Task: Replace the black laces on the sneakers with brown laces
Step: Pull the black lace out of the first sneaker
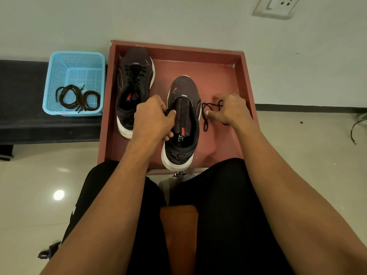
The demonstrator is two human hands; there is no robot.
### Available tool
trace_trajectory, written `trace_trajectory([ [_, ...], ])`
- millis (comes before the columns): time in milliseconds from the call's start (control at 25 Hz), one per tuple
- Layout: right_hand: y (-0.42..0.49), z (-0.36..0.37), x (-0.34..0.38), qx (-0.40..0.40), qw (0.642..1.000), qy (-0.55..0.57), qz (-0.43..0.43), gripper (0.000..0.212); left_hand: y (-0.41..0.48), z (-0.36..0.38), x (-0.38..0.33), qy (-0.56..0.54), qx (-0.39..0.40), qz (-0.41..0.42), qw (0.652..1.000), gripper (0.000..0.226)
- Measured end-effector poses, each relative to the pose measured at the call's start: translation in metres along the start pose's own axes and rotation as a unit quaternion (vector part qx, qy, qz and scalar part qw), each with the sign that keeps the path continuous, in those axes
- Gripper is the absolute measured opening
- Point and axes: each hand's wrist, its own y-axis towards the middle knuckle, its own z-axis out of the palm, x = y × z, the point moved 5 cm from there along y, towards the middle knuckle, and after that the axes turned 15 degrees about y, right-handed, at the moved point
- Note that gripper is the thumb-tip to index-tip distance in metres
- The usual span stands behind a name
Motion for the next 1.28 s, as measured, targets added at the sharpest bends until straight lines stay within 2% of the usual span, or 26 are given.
trace_trajectory([
  [120, -0.007, -0.001, 0.001, -0.020, 0.999, -0.007, -0.034, 0.072, 0.000, 0.000, -0.001, 0.018, -0.046, -0.001, 0.999, 0.022],
  [200, -0.010, -0.002, 0.001, -0.031, 0.998, -0.018, -0.059, 0.062, -0.002, -0.008, -0.007, 0.094, -0.116, 0.018, 0.989, 0.024],
  [280, -0.013, -0.002, 0.001, -0.035, 0.997, -0.008, -0.072, 0.056, -0.011, -0.018, -0.032, 0.134, -0.214, 0.106, 0.962, 0.018],
  [320, -0.014, -0.004, -0.001, -0.035, 0.997, 0.006, -0.069, 0.057, -0.016, -0.017, -0.050, 0.128, -0.236, 0.167, 0.949, 0.013],
  [360, -0.016, -0.006, -0.003, -0.033, 0.997, 0.024, -0.065, 0.060, -0.017, -0.008, -0.070, 0.132, -0.227, 0.222, 0.939, 0.010],
  [440, -0.018, -0.011, -0.008, -0.011, 0.997, 0.044, -0.058, 0.067, -0.011, 0.025, -0.105, 0.195, -0.130, 0.262, 0.936, 0.018],
  [560, -0.016, -0.020, -0.017, 0.015, 0.999, 0.009, -0.052, 0.050, 0.002, 0.075, -0.130, 0.297, 0.027, 0.188, 0.936, 0.018],
  [640, -0.017, -0.020, -0.022, 0.030, 0.998, -0.012, -0.052, 0.055, 0.004, 0.093, -0.130, 0.346, 0.052, 0.165, 0.922, 0.025],
  [720, -0.016, -0.017, -0.029, 0.048, 0.997, -0.026, -0.056, 0.064, 0.004, 0.103, -0.125, 0.392, 0.057, 0.148, 0.906, 0.036],
  [840, -0.014, -0.013, -0.035, 0.047, 0.997, -0.008, -0.064, 0.043, 0.003, 0.117, -0.123, 0.457, 0.044, 0.156, 0.875, 0.039],
  [920, -0.012, -0.012, -0.037, 0.034, 0.996, 0.001, -0.082, 0.033, 0.005, 0.124, -0.122, 0.465, 0.037, 0.165, 0.869, 0.036],
  [1040, -0.012, -0.011, -0.040, 0.019, 0.995, 0.023, -0.095, 0.013, 0.011, 0.130, -0.117, 0.431, 0.012, 0.178, 0.885, 0.029],
  [1120, -0.010, -0.009, -0.042, -0.005, 0.994, 0.058, -0.092, 0.032, 0.013, 0.133, -0.117, 0.391, -0.029, 0.185, 0.901, 0.022],
  [1160, -0.009, -0.008, -0.044, -0.017, 0.993, 0.076, -0.086, 0.033, 0.015, 0.134, -0.118, 0.365, -0.049, 0.182, 0.912, 0.020],
  [1280, 0.000, -0.005, -0.046, -0.049, 0.990, 0.105, -0.080, 0.014, 0.021, 0.134, -0.124, 0.292, -0.067, 0.143, 0.943, 0.021],
])
